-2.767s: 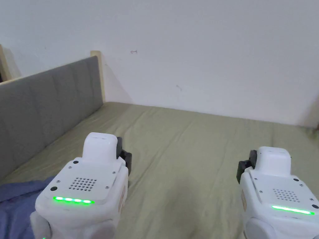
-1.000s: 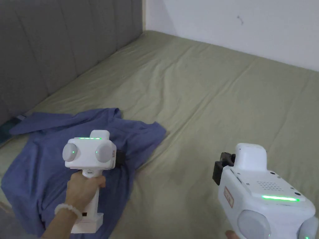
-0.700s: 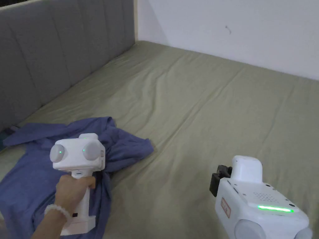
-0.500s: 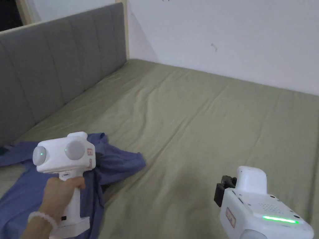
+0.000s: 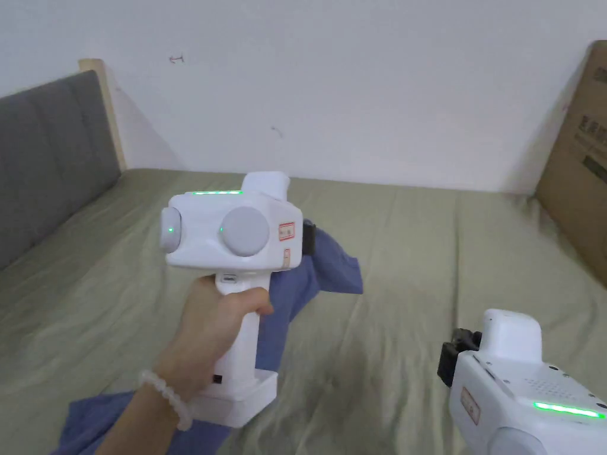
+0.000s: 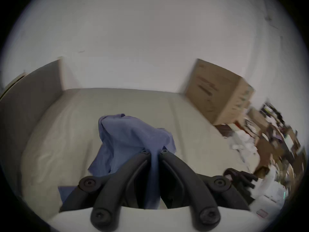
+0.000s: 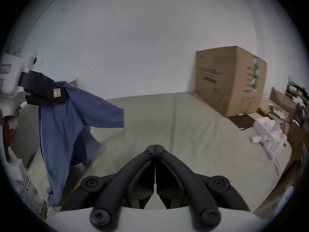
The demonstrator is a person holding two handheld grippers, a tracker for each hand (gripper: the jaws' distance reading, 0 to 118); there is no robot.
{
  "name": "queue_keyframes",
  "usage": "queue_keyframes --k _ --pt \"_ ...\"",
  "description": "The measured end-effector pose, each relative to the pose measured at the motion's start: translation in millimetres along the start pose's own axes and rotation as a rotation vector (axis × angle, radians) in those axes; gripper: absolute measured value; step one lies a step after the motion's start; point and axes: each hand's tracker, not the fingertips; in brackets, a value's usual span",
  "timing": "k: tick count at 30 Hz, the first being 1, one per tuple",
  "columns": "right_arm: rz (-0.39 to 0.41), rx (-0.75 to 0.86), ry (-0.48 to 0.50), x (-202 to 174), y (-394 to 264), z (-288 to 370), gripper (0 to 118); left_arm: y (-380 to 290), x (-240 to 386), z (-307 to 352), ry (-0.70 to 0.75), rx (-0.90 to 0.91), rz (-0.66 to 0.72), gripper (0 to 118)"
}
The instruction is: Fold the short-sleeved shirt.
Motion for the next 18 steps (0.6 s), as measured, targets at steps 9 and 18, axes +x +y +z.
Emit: queue_keyframes --k 9,18 --pt "-0.087 -0.035 -0.255 112 -14 27 0 -125 134 -89 -0.233 -0.313 -0.095 3" --pt "-0.085 -0.127 -0.289 122 -42 21 0 -252 146 -124 -0.183 -0.526 -0.228 8"
